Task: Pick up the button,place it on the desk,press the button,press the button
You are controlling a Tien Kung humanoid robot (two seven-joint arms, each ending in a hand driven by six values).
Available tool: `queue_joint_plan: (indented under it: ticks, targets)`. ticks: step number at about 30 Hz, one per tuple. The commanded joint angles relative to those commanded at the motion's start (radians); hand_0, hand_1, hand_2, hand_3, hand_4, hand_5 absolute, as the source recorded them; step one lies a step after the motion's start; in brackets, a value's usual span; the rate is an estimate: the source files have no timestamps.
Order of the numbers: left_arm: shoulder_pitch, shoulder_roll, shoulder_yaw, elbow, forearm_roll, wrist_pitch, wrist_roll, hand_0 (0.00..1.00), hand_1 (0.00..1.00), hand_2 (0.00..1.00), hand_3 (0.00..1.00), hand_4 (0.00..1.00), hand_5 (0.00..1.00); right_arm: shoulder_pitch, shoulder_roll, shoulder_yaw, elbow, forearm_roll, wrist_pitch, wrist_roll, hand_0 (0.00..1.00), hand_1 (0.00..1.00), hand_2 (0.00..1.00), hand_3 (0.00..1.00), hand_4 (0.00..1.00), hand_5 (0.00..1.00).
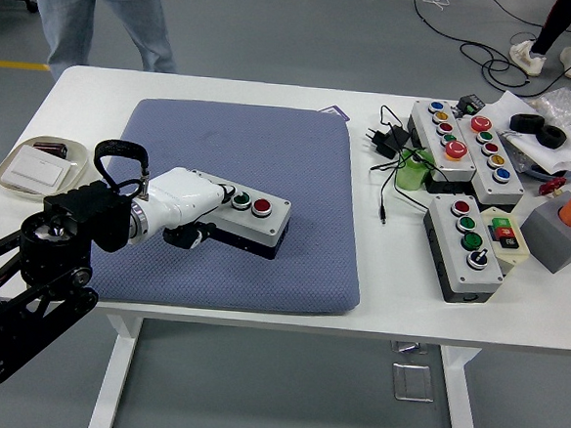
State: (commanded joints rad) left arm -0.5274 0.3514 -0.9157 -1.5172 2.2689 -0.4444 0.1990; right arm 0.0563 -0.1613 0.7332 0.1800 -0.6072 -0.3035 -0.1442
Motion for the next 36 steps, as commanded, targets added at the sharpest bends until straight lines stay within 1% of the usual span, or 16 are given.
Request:
queue_joint_plan:
  ticks: [4, 6, 9, 11, 13, 14, 15, 18, 20, 23, 27, 32, 36]
  targets:
    - [-0.004, 0.002, 0.006, 0.002, 0.0, -0.016, -0.001, 0.137, 0.067, 0.088, 0.904, 0.465, 0.002, 0.0, 0.0, -0.001, 0.0, 0.004, -0.001, 0.001, 0.631, 0.467, 0.528, 0.584, 0.27, 0.007]
    - [-0.008, 0.002, 0.011, 0.005, 0.0, -0.034, -0.002, 0.137, 0.067, 0.088, 0.904, 0.465, 0.002, 0.0, 0.0, -0.001, 0.0, 0.003, 0.0, 0.001, 0.631, 0.467, 0.528, 0.584, 0.27, 0.007]
    - [-0.01, 0.001, 0.011, 0.007, 0.0, -0.041, -0.002, 0.138, 0.067, 0.088, 0.903, 0.463, 0.002, 0.001, 0.0, -0.001, 0.0, 0.002, 0.0, 0.001, 0.631, 0.467, 0.528, 0.583, 0.271, 0.007]
    - [-0.009, 0.001, 0.006, 0.005, 0.0, -0.033, 0.001, 0.138, 0.067, 0.088, 0.903, 0.463, 0.002, 0.001, 0.001, -0.001, 0.0, 0.002, 0.0, 0.0, 0.631, 0.467, 0.528, 0.583, 0.271, 0.007]
    - [-0.008, 0.001, -0.002, 0.001, 0.0, -0.014, 0.005, 0.138, 0.067, 0.088, 0.903, 0.463, 0.002, 0.001, 0.0, -0.002, 0.0, 0.003, 0.0, 0.001, 0.631, 0.467, 0.528, 0.583, 0.271, 0.007]
    - [-0.006, 0.001, -0.012, -0.008, 0.0, 0.01, 0.009, 0.138, 0.068, 0.088, 0.909, 0.466, 0.002, 0.001, 0.0, -0.002, 0.0, 0.003, 0.0, 0.001, 0.631, 0.468, 0.528, 0.584, 0.271, 0.007]
    - [-0.006, 0.001, -0.015, -0.01, 0.0, 0.017, 0.01, 0.138, 0.068, 0.088, 0.909, 0.466, 0.002, 0.001, 0.0, -0.002, 0.0, 0.003, 0.0, 0.001, 0.631, 0.468, 0.528, 0.584, 0.271, 0.007]
    - [-0.007, 0.0, -0.03, -0.04, 0.0, 0.056, 0.016, 0.138, 0.068, 0.088, 0.909, 0.466, 0.002, 0.0, 0.001, -0.003, 0.0, 0.005, 0.0, 0.001, 0.631, 0.468, 0.528, 0.584, 0.271, 0.007]
    - [-0.011, -0.001, -0.026, -0.055, 0.0, 0.067, 0.015, 0.138, 0.066, 0.086, 0.913, 0.458, 0.002, 0.0, 0.0, -0.003, 0.0, 0.004, 0.001, 0.001, 0.631, 0.467, 0.528, 0.584, 0.271, 0.007]
    - [-0.017, -0.004, -0.013, -0.067, 0.0, 0.074, 0.013, 0.138, 0.066, 0.086, 0.913, 0.458, 0.002, 0.0, 0.0, -0.004, 0.0, 0.003, 0.001, 0.0, 0.631, 0.467, 0.528, 0.584, 0.271, 0.007]
    - [-0.024, -0.011, 0.01, -0.065, 0.0, 0.065, 0.009, 0.139, 0.065, 0.086, 0.912, 0.459, 0.002, 0.001, 0.0, -0.003, 0.0, 0.001, 0.001, 0.0, 0.631, 0.467, 0.528, 0.583, 0.271, 0.008]
    - [-0.028, -0.013, 0.03, -0.048, 0.0, 0.051, 0.007, 0.143, 0.064, 0.085, 0.912, 0.46, 0.002, 0.001, -0.001, -0.004, 0.0, 0.004, 0.0, 0.002, 0.631, 0.467, 0.528, 0.584, 0.271, 0.006]
    - [-0.026, -0.009, 0.039, -0.037, 0.0, 0.048, 0.008, 0.143, 0.064, 0.085, 0.912, 0.46, 0.002, 0.001, -0.001, -0.006, 0.0, 0.006, 0.001, 0.002, 0.631, 0.467, 0.528, 0.584, 0.271, 0.006]
